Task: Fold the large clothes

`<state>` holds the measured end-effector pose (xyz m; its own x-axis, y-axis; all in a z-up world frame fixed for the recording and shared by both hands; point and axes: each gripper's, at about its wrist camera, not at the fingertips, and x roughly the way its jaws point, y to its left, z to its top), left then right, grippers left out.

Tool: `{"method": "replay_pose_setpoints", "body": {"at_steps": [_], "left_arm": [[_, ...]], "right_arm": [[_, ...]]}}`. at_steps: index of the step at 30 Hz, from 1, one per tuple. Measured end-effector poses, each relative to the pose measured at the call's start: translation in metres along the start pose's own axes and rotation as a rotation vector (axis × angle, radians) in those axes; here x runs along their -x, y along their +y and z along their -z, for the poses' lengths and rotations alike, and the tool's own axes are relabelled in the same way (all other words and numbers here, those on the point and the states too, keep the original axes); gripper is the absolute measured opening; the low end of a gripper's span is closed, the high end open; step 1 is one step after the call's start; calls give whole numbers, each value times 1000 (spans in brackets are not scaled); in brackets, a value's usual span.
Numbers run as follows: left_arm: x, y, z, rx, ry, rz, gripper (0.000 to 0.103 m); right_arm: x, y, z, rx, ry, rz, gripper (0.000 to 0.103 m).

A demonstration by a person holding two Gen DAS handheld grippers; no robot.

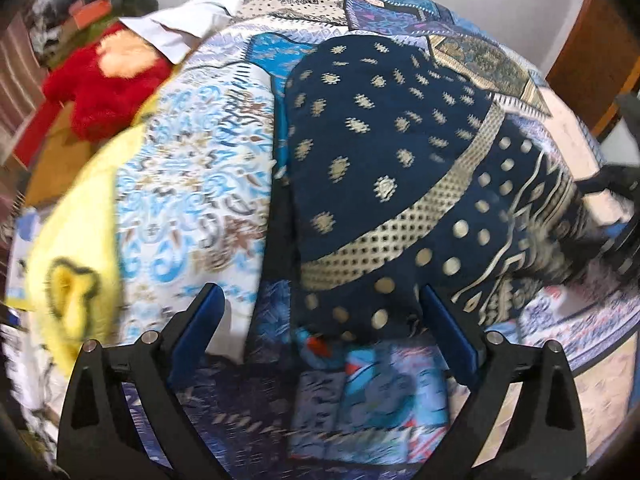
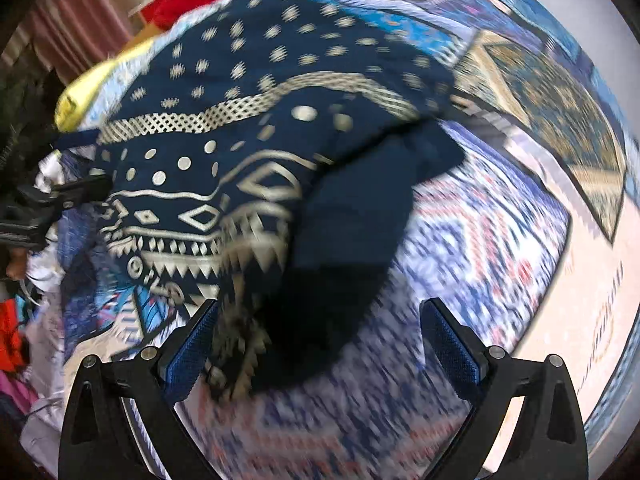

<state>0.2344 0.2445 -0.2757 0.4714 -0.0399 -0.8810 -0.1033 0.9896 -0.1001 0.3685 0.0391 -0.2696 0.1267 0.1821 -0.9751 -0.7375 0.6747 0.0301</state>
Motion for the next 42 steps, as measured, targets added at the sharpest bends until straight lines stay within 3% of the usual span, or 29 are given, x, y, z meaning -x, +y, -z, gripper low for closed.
{"method": "replay_pose_setpoints", "body": {"at_steps": [2,5,9,15,21,24,29,34,38,42], "left_arm": [[3,2,2,21,4,-3,100],[15,0,5,25,-7,-65,96],[50,-12,3,13,-64,-102,92],[145,-38,-5,52,-292,-61,92],[259,-75,1,48,-597,-32,92],[302,-93,14,37,-725,-31,92],[341,-111,42,43,-855,-33,92],[354,-121,65,61,-900,-60,92],[351,-126,76,79,-899,-87,100],[344,-128,78,83,-882,-106,101]], "right_arm": [[10,-12,7,-30,-12,-15,98],[23,-21,17,-62,-45,5,98],[68,-10,35,-74,-170,31,97],[160,26,47,-80,-460,0,97],[256,72,72,-58,-773,34,97],[293,87,93,-71,-898,16,97],[330,111,126,-89,-1047,34,97],[339,129,148,-96,-1105,46,97],[332,143,160,-95,-1097,92,99],[324,144,164,-116,-1066,111,103]]}}
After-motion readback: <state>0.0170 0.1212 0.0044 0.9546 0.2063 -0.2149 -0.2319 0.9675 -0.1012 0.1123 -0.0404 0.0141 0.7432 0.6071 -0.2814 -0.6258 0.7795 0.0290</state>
